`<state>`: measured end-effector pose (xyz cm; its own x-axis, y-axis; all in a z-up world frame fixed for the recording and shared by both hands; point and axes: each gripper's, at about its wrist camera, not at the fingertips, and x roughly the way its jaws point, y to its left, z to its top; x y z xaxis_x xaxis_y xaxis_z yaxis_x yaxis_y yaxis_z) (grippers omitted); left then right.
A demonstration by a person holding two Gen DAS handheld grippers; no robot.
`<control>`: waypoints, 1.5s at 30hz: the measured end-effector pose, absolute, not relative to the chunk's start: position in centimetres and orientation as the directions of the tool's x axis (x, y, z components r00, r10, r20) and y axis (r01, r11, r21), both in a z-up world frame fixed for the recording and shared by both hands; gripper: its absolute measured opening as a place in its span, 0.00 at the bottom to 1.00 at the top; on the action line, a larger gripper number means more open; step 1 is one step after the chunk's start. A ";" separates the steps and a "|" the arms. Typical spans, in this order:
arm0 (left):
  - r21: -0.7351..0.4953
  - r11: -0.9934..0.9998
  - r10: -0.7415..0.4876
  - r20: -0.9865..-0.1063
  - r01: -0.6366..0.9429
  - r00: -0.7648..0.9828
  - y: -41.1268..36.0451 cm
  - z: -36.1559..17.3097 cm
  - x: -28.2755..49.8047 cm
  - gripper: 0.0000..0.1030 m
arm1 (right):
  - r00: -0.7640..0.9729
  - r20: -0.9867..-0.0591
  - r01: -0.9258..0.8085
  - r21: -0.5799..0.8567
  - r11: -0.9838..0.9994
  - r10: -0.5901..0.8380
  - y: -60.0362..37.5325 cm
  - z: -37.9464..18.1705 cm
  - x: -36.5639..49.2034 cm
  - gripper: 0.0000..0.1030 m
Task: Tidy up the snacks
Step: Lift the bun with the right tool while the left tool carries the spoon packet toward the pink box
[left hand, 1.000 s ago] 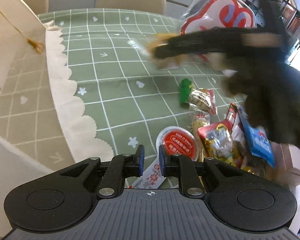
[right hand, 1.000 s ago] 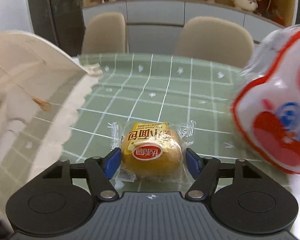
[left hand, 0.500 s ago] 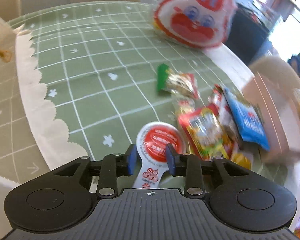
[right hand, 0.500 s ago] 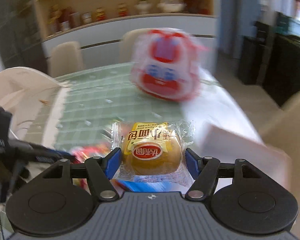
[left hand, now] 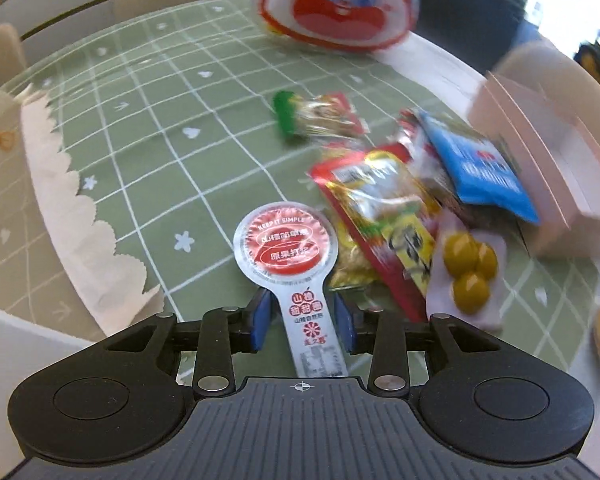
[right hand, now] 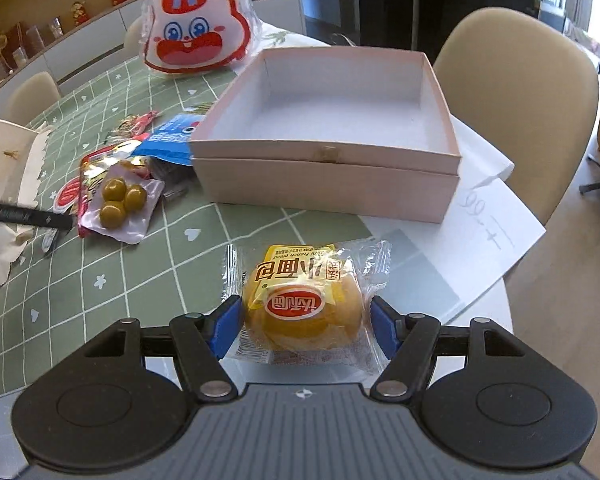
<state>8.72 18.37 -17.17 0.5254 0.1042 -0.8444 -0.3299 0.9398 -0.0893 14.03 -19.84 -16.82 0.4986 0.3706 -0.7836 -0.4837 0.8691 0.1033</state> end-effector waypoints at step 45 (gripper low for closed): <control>-0.137 0.990 -0.093 -0.821 -0.035 0.564 5.9 -16.6 1.6 0.30 | 0.440 -0.795 -0.525 0.149 0.838 0.417 -17.8 -19.9 9.4 0.93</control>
<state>1.63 5.94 -16.64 0.5637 -0.0932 -0.8207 -0.0353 0.9900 -0.1367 9.37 -17.80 -19.86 0.4396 0.4173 -0.7954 -0.5252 0.8378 0.1493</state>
